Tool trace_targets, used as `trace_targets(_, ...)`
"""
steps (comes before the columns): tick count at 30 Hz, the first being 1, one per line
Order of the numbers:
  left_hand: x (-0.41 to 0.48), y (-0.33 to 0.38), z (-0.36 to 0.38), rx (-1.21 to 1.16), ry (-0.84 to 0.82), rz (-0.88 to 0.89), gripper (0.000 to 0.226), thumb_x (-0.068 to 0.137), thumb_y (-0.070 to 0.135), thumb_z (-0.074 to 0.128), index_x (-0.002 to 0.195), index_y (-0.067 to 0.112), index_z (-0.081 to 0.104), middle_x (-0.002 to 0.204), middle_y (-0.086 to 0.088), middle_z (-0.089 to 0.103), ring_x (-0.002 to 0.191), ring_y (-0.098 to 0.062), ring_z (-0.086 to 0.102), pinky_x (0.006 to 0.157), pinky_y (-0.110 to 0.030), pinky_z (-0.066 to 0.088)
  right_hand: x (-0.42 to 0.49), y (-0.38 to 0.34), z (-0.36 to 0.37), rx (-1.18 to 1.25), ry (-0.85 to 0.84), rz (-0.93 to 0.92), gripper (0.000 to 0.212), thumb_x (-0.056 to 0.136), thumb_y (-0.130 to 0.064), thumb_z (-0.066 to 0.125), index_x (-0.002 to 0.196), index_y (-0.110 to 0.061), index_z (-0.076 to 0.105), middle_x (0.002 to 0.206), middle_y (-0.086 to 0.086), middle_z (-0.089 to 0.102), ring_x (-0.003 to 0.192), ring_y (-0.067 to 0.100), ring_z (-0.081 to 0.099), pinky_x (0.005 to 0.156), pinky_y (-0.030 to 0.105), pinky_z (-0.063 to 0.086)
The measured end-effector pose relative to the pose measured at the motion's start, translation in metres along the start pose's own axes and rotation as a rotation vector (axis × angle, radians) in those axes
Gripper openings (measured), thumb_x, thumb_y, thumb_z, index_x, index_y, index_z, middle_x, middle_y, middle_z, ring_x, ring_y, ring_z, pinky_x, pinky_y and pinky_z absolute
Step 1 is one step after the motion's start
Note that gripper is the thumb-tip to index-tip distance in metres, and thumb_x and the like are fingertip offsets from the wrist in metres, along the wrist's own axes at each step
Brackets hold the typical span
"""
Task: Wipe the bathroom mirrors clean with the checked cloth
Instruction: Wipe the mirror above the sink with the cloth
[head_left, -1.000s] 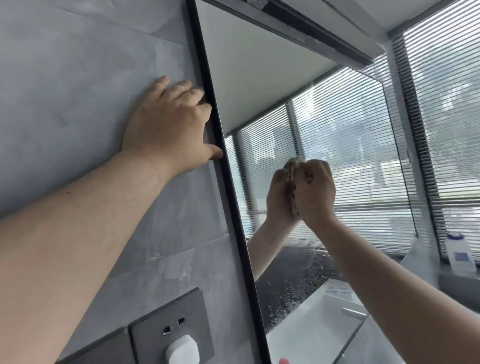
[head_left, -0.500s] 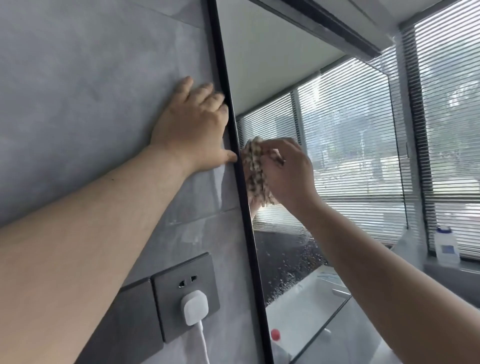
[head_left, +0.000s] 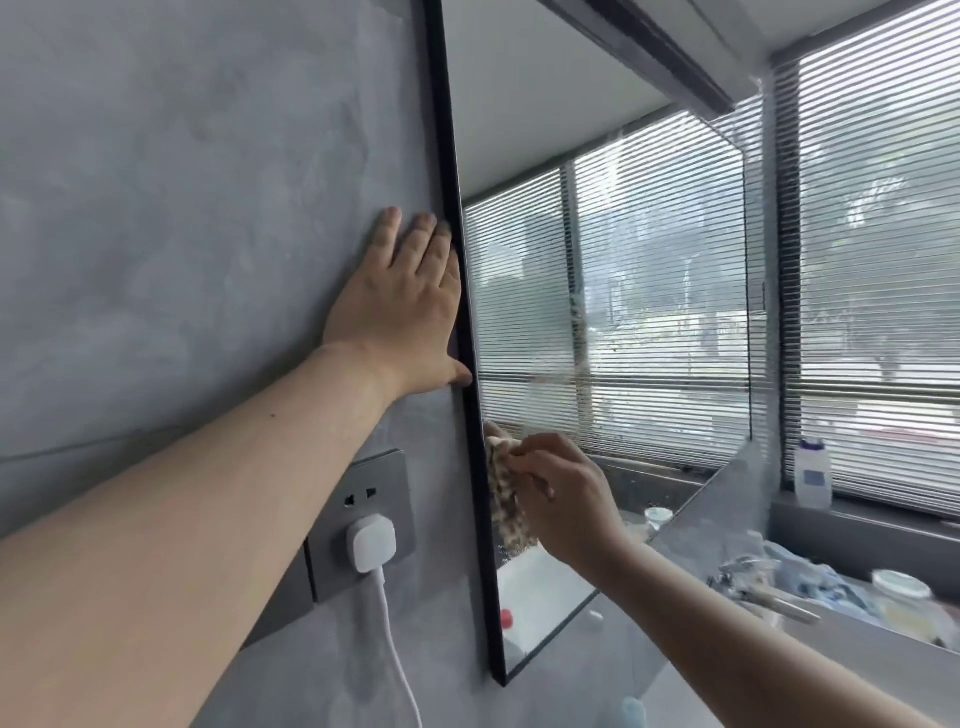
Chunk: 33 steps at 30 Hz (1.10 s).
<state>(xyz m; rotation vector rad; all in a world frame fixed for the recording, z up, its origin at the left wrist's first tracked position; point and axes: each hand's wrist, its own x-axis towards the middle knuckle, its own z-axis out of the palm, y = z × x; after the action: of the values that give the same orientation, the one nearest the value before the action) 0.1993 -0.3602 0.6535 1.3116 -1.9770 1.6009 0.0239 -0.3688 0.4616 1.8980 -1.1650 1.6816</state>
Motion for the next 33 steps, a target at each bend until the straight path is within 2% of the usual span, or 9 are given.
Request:
trace_targets(3,-0.002,0.002,-0.002,-0.007,0.009,0.007,0.124,0.075,0.090,0.038,0.156,0.000,0.010,0.165,-0.018,0.006,0.153,-0.034,0.000,0.122,-0.056,-0.003,0.036,-0.015,-0.011,-0.054,-0.029,0.012,0.017,0.085,-0.008,0.065,0.096,-0.013,0.078,0.106,-0.003,0.069,0.089,0.014,0.065,0.076,0.027,0.054)
trace_targets(6,-0.006,0.004,0.000,-0.031,0.014,-0.001,0.129,0.072,0.093,0.035,0.155,-0.001,0.008,0.165,-0.019,0.006,0.153,-0.034,0.000,0.122,-0.056,-0.006,0.085,-0.032,-0.024,-0.092,0.003,0.062,0.024,0.090,-0.009,0.062,0.109,-0.017,0.073,0.113,-0.003,0.067,0.096,0.020,0.062,0.079,0.032,0.052)
trace_targets(11,-0.018,0.017,0.009,-0.048,-0.012,0.012,0.136,0.066,0.098,0.026,0.155,-0.003,0.002,0.164,-0.022,-0.001,0.152,-0.037,-0.006,0.121,-0.057,-0.008,0.100,-0.036,-0.028,-0.133,0.029,0.062,0.021,0.090,-0.011,0.061,0.105,-0.019,0.075,0.108,-0.007,0.065,0.090,0.018,0.062,0.073,0.032,0.052)
trace_targets(14,-0.020,0.021,0.014,-0.042,-0.002,0.002,0.135,0.067,0.097,0.028,0.155,-0.002,0.000,0.164,-0.022,-0.002,0.152,-0.037,-0.007,0.120,-0.057,-0.010,0.065,-0.024,-0.022,-0.113,-0.024,0.050,0.019,0.087,-0.013,0.066,0.101,-0.019,0.077,0.110,-0.004,0.068,0.090,0.020,0.066,0.074,0.036,0.056)
trace_targets(17,-0.021,0.022,0.016,-0.024,0.011,0.005,0.134,0.069,0.096,0.032,0.155,-0.003,0.002,0.164,-0.023,0.000,0.152,-0.038,-0.005,0.120,-0.058,-0.007,0.013,-0.008,-0.015,-0.100,-0.083,0.059,0.018,0.081,-0.017,0.072,0.098,-0.018,0.078,0.108,-0.006,0.069,0.086,0.017,0.067,0.073,0.034,0.059)
trace_targets(23,-0.023,0.022,0.016,-0.032,0.037,0.009,0.132,0.070,0.094,0.036,0.155,-0.003,0.003,0.164,-0.023,0.001,0.152,-0.038,-0.003,0.121,-0.057,-0.003,-0.052,0.007,0.003,-0.123,-0.103,0.044,0.015,0.081,-0.025,0.063,0.086,-0.018,0.076,0.098,-0.008,0.068,0.080,0.021,0.068,0.069,0.033,0.058)
trace_targets(26,-0.024,0.023,0.016,-0.055,0.041,0.008,0.131,0.071,0.092,0.039,0.155,-0.002,0.003,0.164,-0.022,0.002,0.152,-0.037,-0.003,0.121,-0.056,-0.003,-0.045,-0.006,-0.001,-0.161,-0.106,0.028,0.015,0.080,-0.021,0.061,0.090,-0.021,0.071,0.098,-0.008,0.068,0.081,0.019,0.066,0.070,0.030,0.056)
trace_targets(29,-0.025,0.023,0.018,-0.073,0.048,-0.005,0.130,0.072,0.091,0.042,0.155,-0.002,0.006,0.165,-0.021,0.004,0.153,-0.036,-0.001,0.122,-0.055,-0.002,-0.012,-0.023,-0.007,-0.186,-0.073,0.044,0.027,0.078,-0.015,0.066,0.103,-0.020,0.071,0.102,-0.005,0.069,0.089,0.021,0.065,0.075,0.031,0.054)
trace_targets(33,-0.029,0.026,0.020,-0.094,0.051,-0.016,0.123,0.076,0.086,0.044,0.156,-0.001,0.008,0.165,-0.020,0.004,0.153,-0.035,-0.001,0.123,-0.053,-0.003,0.039,-0.038,-0.010,-0.209,-0.042,0.082,0.033,0.086,-0.011,0.067,0.118,-0.021,0.072,0.111,-0.005,0.066,0.100,0.022,0.062,0.082,0.035,0.053)
